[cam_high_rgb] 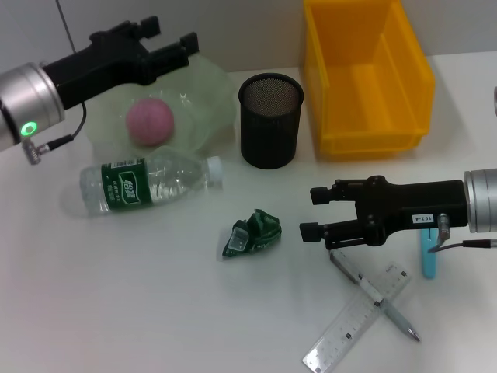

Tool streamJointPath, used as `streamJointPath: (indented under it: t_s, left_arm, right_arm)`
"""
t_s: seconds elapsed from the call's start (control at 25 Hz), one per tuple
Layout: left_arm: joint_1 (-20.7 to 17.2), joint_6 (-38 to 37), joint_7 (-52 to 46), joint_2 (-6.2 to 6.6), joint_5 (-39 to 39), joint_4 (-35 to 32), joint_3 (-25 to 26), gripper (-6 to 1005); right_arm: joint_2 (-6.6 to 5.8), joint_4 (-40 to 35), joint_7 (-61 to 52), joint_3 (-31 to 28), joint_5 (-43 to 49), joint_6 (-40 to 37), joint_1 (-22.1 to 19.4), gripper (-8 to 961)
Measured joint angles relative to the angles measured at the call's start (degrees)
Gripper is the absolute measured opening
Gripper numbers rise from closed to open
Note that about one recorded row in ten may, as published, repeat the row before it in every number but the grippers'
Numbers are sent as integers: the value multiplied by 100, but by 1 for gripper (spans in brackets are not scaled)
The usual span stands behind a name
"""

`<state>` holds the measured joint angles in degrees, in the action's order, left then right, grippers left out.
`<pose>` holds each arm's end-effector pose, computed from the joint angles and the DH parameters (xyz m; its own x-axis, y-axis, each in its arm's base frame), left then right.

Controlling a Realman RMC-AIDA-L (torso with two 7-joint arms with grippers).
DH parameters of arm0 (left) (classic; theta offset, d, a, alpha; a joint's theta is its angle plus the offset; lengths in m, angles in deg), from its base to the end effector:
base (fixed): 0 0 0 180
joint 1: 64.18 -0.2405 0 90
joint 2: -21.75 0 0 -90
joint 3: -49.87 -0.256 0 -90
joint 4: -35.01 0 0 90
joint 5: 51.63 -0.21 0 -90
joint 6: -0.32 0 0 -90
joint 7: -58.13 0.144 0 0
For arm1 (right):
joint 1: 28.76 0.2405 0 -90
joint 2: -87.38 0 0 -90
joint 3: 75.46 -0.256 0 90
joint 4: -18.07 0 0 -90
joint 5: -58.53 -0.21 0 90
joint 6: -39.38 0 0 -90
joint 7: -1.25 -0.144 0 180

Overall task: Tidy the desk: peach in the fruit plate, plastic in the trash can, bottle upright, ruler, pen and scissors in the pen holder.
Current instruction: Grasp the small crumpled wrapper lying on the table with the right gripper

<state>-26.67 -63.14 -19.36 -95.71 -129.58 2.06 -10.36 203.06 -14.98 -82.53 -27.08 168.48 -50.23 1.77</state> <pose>-0.1942 0.4159 0.0017 0.6673 0.1994 0.7176 0.5621 -0.7669 -0.3097 0.2636 0.3240 -0.0057 0.7710 -0.4357 -0.4645 -0.5009 -0.8653 -0.0197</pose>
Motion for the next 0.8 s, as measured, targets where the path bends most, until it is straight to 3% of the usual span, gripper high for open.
streamJointPath:
  t_s: [0.12,0.16,0.2,0.36,0.6,0.8]
  left_arm:
    - [-116,-715,-367,137,-137,-89,-20,815]
    - [-161,-1146,-576,251,-307,-94,-22,815]
    - [-161,-1146,-576,251,-307,-94,-22,815]
    - [-268,-2202,-791,478,-1033,-114,21,815]
    - [-314,-2615,-795,524,-1547,-128,34,815]
    - [-454,-2762,-726,529,-2114,-134,20,815]
  right_arm:
    - [5,-7,-1,2,0,-15,2,832]
    - [6,-8,-2,-7,0,-17,3,832]
    - [6,-8,-2,-7,0,-17,3,832]
    - [-16,-17,-13,-42,0,-20,30,831]
    - [-35,-227,-248,-4,-1,-85,86,831]
    - [3,-1125,-1232,9,63,-351,148,832]
